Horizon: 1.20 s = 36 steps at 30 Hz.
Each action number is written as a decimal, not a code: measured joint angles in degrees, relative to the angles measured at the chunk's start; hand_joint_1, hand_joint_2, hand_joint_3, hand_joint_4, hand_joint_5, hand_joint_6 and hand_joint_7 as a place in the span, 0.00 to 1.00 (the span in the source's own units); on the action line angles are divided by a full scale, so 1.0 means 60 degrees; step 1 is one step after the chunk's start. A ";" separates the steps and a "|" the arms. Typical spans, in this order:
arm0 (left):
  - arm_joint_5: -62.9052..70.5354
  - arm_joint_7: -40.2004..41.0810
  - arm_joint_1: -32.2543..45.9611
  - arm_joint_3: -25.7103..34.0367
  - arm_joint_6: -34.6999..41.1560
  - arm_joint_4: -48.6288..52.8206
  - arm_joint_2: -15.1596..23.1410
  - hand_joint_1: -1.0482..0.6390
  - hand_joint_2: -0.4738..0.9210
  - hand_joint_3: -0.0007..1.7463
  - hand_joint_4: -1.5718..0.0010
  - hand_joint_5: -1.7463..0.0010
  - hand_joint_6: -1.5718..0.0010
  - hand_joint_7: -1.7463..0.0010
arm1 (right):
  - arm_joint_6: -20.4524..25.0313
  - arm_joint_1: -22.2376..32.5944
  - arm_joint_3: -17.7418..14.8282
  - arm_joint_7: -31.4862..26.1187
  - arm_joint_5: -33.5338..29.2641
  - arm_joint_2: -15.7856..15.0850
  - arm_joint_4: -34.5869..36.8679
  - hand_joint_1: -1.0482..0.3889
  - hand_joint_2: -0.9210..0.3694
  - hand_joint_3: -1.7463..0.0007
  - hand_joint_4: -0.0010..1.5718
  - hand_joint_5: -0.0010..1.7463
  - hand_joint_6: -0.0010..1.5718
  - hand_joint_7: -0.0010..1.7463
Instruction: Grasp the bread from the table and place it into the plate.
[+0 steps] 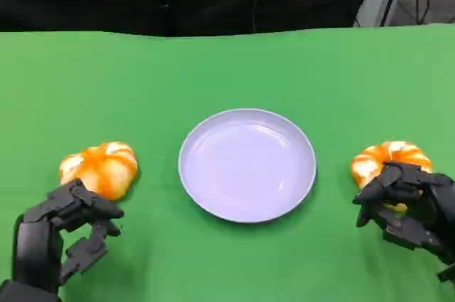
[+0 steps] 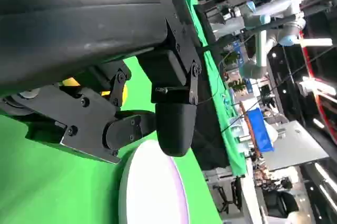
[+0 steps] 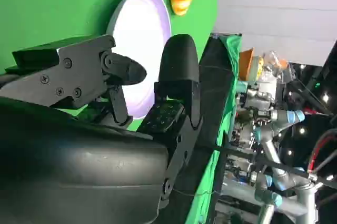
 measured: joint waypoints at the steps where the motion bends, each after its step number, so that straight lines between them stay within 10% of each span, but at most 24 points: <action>1: -0.0005 0.0000 0.0000 0.0000 0.0000 0.0000 0.0000 0.56 0.91 0.39 0.41 0.20 0.38 0.36 | 0.0000 0.0000 0.0000 -0.0002 -0.0002 0.0000 0.0000 0.80 0.08 0.63 0.52 0.82 0.58 0.55; 28: -0.0040 -0.0085 0.0000 -0.0016 -0.0027 -0.0002 0.0000 0.56 0.92 0.37 0.43 0.19 0.39 0.35 | -0.0022 0.0000 0.0001 -0.0050 -0.0013 0.0000 0.0004 0.79 0.06 0.65 0.52 0.82 0.57 0.55; 36: 0.0041 -0.0182 -0.0022 -0.0089 -0.0317 0.0086 0.0106 0.58 1.00 0.25 0.48 0.33 0.42 0.45 | -0.0020 0.0000 0.0002 -0.0038 -0.0015 0.0000 0.0005 0.79 0.05 0.66 0.52 0.82 0.57 0.56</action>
